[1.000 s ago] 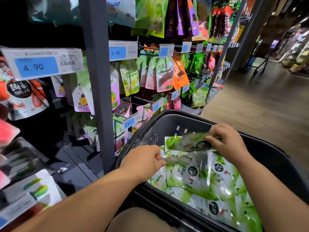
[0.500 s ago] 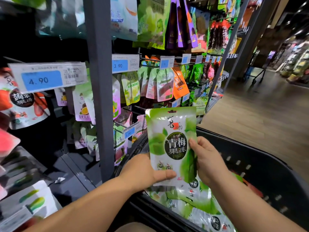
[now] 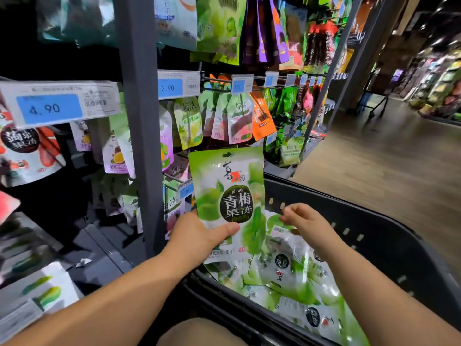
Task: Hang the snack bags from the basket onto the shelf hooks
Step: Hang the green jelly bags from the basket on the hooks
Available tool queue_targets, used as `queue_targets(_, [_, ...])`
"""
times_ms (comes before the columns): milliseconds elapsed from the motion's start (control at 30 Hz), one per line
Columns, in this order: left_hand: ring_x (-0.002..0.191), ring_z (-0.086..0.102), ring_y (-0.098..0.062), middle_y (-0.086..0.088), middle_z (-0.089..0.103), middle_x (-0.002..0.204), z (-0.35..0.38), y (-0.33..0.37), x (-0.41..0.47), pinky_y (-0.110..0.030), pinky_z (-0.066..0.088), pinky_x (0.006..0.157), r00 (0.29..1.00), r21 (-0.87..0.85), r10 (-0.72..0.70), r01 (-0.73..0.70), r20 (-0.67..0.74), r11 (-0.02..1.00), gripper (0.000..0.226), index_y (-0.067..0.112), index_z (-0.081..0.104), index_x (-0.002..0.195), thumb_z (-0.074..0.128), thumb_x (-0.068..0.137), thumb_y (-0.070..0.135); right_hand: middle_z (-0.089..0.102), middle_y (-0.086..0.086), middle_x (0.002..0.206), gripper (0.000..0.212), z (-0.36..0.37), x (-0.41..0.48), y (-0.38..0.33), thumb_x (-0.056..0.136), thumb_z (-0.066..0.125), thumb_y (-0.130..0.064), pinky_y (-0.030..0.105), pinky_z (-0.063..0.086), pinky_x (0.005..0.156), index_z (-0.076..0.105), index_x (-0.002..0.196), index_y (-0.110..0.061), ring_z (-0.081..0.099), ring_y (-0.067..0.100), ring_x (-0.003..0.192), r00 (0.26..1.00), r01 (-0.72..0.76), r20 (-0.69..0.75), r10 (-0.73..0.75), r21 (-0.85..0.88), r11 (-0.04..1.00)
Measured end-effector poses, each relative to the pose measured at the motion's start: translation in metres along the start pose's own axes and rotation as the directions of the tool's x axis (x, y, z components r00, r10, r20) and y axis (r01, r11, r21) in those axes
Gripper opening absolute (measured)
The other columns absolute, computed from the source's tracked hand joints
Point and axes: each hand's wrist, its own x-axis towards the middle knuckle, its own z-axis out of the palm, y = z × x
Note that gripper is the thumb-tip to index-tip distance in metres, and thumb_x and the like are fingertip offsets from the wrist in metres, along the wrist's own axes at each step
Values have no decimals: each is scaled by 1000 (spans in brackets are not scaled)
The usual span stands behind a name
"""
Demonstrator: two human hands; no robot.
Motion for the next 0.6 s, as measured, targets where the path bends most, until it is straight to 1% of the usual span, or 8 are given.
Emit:
queue_targets(67, [48,56,12,24,62,50,2,-1,0,-4,37,47,1000,7,-6,6,-22,1000,16,24,68,73,83,76,25,70,-3,106,15,-12,9,26,94,65,-34,31,47,84,65,104,-23,65,17,100,996,-73,-63,62,-185,980])
queue_targets(200, [55,59,10,20,64,54,3,-3,2,-5,38,51,998,42,-20,22,-66,999,20,19,69,77,84,75,32,60,3,134,42,-25,27,61,93,66,-30,32,43,97,59,132,-19,57,20,122,992,-123,-90,93,-440,889])
queue_targets(300, [72,67,-4,10,73,74,3,-3,3,-14,44,60,996,51,-23,28,-90,998,28,15,74,92,83,75,36,44,5,151,62,-24,35,72,93,67,-25,36,38,109,41,149,-18,46,24,135,989,-149,-73,130,-468,871])
queue_targets(433, [73,67,-5,10,73,77,3,-3,4,-18,47,65,995,46,-34,39,-91,998,22,18,73,90,83,76,32,41,7,154,76,-16,41,77,92,67,-27,38,36,111,25,156,-23,43,28,137,979,-196,-39,202,-478,856])
queue_targets(467, [73,67,-2,11,73,76,3,-3,4,-15,46,64,995,48,-37,41,-92,998,19,20,73,88,83,76,32,44,7,151,75,-16,42,77,91,68,-30,37,37,110,28,155,-21,45,28,135,978,-197,-43,205,-516,834])
queue_targets(533, [74,66,0,13,73,76,2,-2,3,-12,45,63,994,43,-46,51,-99,998,15,23,71,83,82,77,31,57,7,136,62,-18,43,76,87,72,-38,34,43,100,50,140,-16,53,26,121,982,-178,-65,176,-623,762])
queue_targets(567, [75,67,-1,13,73,76,2,-1,3,-12,46,64,994,40,-50,54,-100,998,14,25,70,80,82,77,30,63,7,120,49,-20,42,75,85,74,-42,33,46,89,61,122,-14,58,24,107,984,-173,-77,162,-650,740])
queue_targets(600, [75,67,0,13,73,76,2,-1,3,-12,46,64,994,40,-51,55,-98,998,14,26,69,78,82,77,30,65,7,102,38,-21,40,74,83,75,-44,32,46,76,64,101,-12,58,22,91,983,-180,-89,160,-647,741])
